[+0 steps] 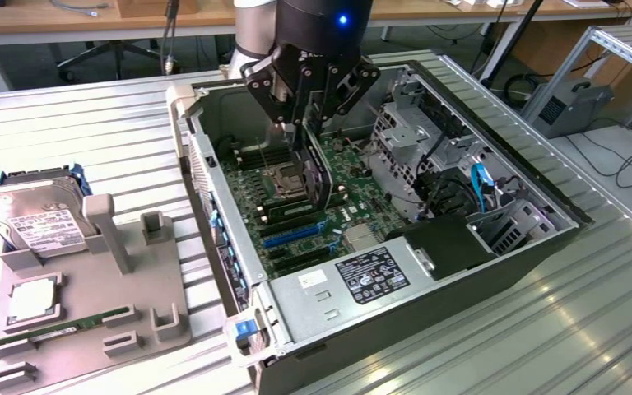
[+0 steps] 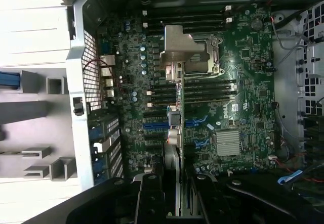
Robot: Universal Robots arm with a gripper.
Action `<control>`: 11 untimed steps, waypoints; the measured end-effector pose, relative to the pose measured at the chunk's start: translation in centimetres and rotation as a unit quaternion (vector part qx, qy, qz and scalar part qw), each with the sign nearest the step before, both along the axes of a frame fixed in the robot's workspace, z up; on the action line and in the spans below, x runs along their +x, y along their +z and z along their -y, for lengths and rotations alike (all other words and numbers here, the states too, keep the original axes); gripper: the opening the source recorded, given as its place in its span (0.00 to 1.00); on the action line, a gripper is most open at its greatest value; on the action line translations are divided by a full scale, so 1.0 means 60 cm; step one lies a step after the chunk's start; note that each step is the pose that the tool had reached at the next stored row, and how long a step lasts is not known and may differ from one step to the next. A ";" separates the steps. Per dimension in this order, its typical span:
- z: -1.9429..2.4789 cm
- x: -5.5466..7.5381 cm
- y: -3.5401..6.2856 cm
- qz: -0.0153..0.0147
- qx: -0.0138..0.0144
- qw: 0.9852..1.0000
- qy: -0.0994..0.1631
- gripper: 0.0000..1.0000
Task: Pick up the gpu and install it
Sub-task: 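Pick up the gpu and move the gpu toward the slot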
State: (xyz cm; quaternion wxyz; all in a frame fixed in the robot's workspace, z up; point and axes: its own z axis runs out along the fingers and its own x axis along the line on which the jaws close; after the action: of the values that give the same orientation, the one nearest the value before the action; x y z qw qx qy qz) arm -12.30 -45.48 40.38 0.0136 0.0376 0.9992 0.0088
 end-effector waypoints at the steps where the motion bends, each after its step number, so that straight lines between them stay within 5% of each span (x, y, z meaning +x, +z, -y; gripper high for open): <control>1: 0.0000 0.002 -0.001 0.000 0.000 1.000 0.000 0.26; 11: 0.0000 0.012 -0.003 0.000 -0.001 1.000 0.000 0.26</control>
State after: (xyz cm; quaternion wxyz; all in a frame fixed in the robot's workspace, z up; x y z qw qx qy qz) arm -11.56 -45.48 40.19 0.0136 0.0376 0.9992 0.0080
